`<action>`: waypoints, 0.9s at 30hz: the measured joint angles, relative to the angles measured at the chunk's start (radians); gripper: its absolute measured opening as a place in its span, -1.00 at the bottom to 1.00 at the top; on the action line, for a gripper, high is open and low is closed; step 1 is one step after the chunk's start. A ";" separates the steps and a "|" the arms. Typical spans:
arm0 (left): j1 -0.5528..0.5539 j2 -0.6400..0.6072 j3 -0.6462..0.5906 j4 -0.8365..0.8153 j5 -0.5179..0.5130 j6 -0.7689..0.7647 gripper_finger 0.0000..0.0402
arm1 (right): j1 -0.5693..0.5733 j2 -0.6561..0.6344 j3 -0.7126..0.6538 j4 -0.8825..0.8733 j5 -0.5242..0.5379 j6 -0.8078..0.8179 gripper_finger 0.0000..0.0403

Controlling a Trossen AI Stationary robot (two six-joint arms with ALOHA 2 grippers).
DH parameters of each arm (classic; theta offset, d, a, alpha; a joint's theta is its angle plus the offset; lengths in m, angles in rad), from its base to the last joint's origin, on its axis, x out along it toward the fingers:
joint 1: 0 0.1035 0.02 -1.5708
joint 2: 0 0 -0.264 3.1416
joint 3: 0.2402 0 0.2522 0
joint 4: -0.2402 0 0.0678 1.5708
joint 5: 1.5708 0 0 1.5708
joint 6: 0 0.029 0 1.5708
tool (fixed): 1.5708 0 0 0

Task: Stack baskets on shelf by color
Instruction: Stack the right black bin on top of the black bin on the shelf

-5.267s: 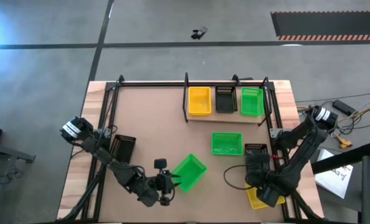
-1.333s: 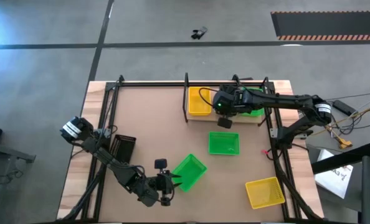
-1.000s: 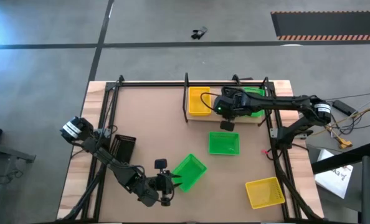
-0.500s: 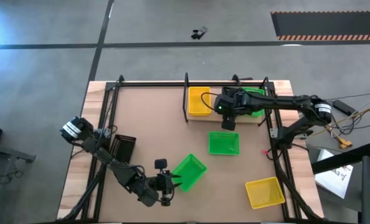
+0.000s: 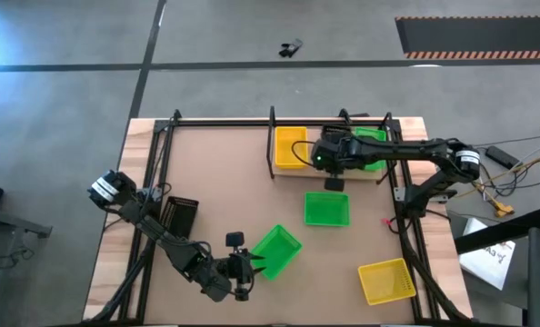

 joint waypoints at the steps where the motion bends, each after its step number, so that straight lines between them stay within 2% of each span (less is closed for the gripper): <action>1: 0.000 0.000 0.000 0.000 0.000 0.000 -0.48 | 0.000 0.000 0.000 0.011 -0.002 -0.011 -0.91; 8: 0.000 0.000 0.000 0.000 0.000 0.000 -0.48 | 0.000 0.000 0.002 0.028 -0.007 -0.035 -0.93; 14: 0.000 0.000 0.000 0.000 0.000 0.000 -0.48 | 0.001 0.000 0.002 0.028 -0.084 -0.045 -0.93; 20: 0.000 0.000 0.000 0.000 0.000 0.000 -0.48 | 0.001 0.000 0.002 0.028 -0.084 -0.047 -0.93; 23: 0.000 0.000 0.000 0.000 0.000 0.000 -0.48 | 0.001 0.000 0.002 0.028 -0.084 -0.055 -0.86; 27: 0.000 0.000 0.000 0.000 0.000 0.000 -0.48 | 0.011 0.000 0.002 0.027 -0.084 -0.085 -0.66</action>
